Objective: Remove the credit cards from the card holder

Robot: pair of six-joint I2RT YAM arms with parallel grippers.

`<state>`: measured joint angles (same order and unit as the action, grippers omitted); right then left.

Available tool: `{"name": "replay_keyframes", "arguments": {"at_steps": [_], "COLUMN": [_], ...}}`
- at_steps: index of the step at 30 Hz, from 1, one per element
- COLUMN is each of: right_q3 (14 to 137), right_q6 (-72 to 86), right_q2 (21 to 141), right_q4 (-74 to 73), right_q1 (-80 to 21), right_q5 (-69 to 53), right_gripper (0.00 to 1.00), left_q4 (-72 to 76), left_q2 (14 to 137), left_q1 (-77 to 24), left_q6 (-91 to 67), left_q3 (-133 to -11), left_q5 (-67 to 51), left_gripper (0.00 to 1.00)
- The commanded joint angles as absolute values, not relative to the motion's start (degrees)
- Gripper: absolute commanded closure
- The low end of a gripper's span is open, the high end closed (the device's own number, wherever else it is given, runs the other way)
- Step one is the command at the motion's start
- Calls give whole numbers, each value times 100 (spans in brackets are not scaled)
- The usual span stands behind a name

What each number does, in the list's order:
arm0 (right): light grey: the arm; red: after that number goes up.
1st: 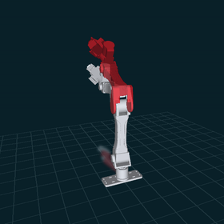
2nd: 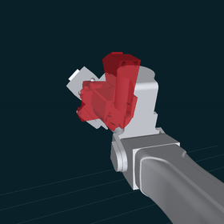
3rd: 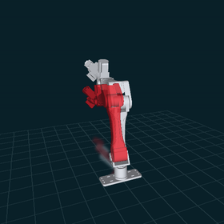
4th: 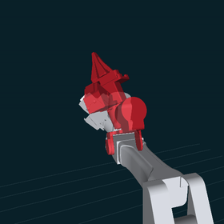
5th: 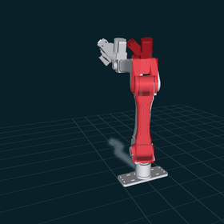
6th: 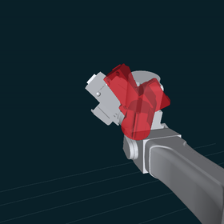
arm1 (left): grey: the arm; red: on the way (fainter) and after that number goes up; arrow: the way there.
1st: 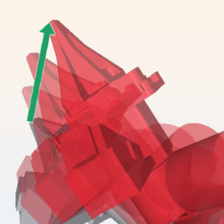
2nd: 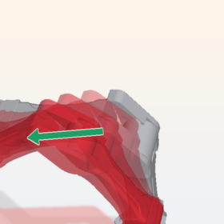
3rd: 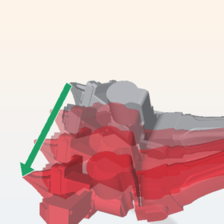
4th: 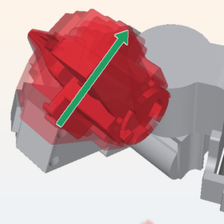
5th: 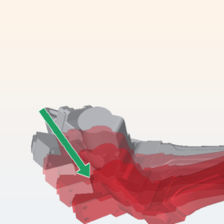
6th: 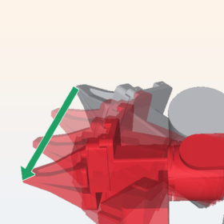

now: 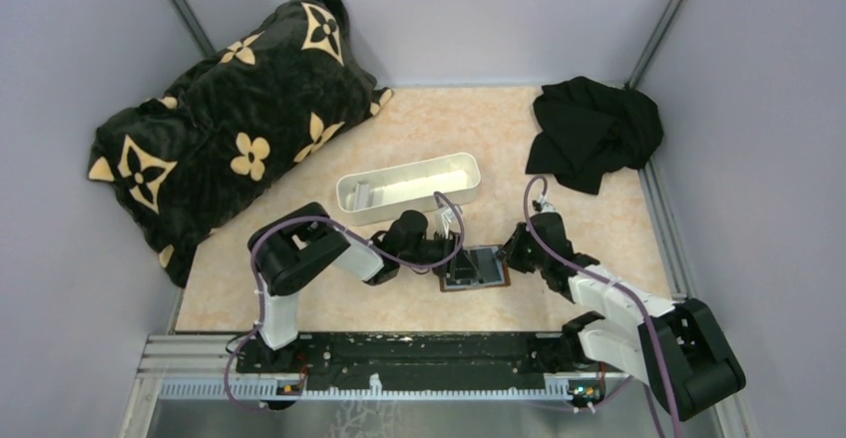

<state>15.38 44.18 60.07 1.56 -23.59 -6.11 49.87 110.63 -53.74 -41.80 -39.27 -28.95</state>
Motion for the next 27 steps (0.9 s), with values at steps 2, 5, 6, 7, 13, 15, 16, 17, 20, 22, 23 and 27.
{"name": "replay_keyframes", "arguments": {"at_steps": [2, 5, 6, 7, 13, 15, 16, 17, 20, 22, 23, 27], "right_q3": [1342, 1289, 1284, 1277, 1258, 1257, 1257, 1257, 1309, 1347, 1364, 1524], "right_q6": [4420, 4442, 4446, 4447, 4439, 4425, 4429, 4430, 4413, 4416, 4402, 4311], "right_q2": [6141, 6142, 6133, 6128, 6078, 6045, 6013, 5993, 5804, 5574, 5428, 5468], "right_q4": [233, 296, 297, 299, 289, 269, 246, 223, 14, -176, -232, -474], "right_q1": [-2329, -2329, -2325, -2326, -2329, -2327, -2329, -2329, -2329, -2329, -2329, -2329], "right_q5": [-691, -714, -717, -715, -715, -711, -693, -676, -547, -390, -336, -350], "right_gripper": [96, 96, 96, 96, 96, 96, 96, 96, 96, 96, 96, 96], "left_q4": [5824, 5840, 5839, 5845, 6003, 5998, 6000, 6003, 6006, 6085, 6116, 6114], "left_q2": [11326, 11346, 11347, 11352, 11419, 11407, 11400, 11387, 11361, 11307, 11252, 10887], "left_q1": [-5364, -5356, -5346, -5329, -5242, -5205, -5174, -5140, -5041, -4991, -4978, -5017], "left_q6": [-4690, -4716, -4722, -4741, -4876, -4899, -4896, -4920, -4997, -5049, -5066, -5162], "left_q3": [-3903, -3886, -3885, -3873, -3788, -3720, -3680, -3630, -3489, -3353, -3289, -3011], "left_q5": [-3312, -3267, -3267, -3255, -3290, -3282, -3291, -3290, -3306, -3331, -3327, -3297], "left_gripper": [68, 83, 87, 94, 100, 100, 100, 100, 92, 72, 66, 60]}}
